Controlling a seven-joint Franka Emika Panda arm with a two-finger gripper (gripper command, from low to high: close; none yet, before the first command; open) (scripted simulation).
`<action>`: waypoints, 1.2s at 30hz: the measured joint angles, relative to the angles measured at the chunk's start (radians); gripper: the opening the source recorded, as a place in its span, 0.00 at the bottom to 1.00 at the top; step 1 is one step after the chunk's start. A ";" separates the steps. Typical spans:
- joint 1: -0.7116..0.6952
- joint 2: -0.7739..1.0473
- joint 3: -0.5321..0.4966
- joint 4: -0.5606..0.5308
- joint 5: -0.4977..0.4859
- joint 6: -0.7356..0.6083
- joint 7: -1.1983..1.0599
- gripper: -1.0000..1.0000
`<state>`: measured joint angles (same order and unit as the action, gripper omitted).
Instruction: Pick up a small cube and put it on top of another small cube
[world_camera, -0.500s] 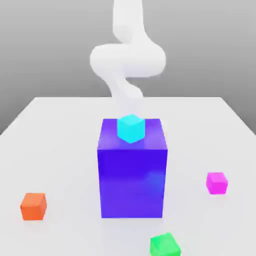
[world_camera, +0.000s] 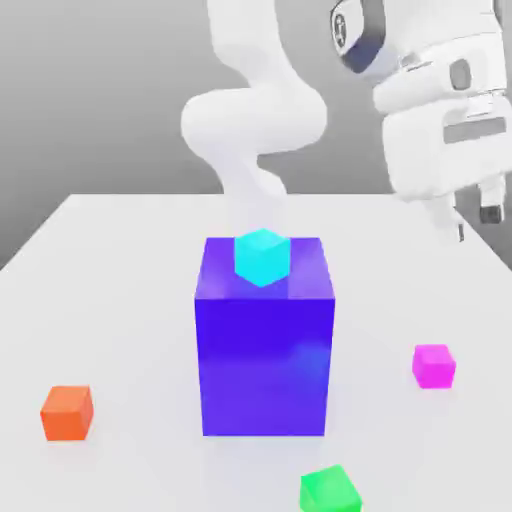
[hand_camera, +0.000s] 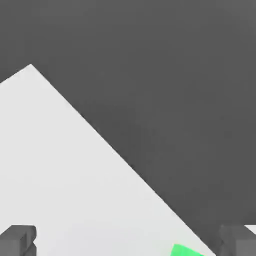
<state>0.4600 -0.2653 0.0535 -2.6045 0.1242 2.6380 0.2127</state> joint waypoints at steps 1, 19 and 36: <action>0.020 0.030 0.010 -0.017 0.001 0.019 -0.029 0.50; 0.266 0.568 -0.008 -0.141 -0.269 0.410 -0.111 0.00; 0.143 0.352 -0.005 -0.100 -0.140 0.152 -0.165 0.00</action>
<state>0.6027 0.0871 0.0489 -2.7044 -0.0157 2.7901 0.0472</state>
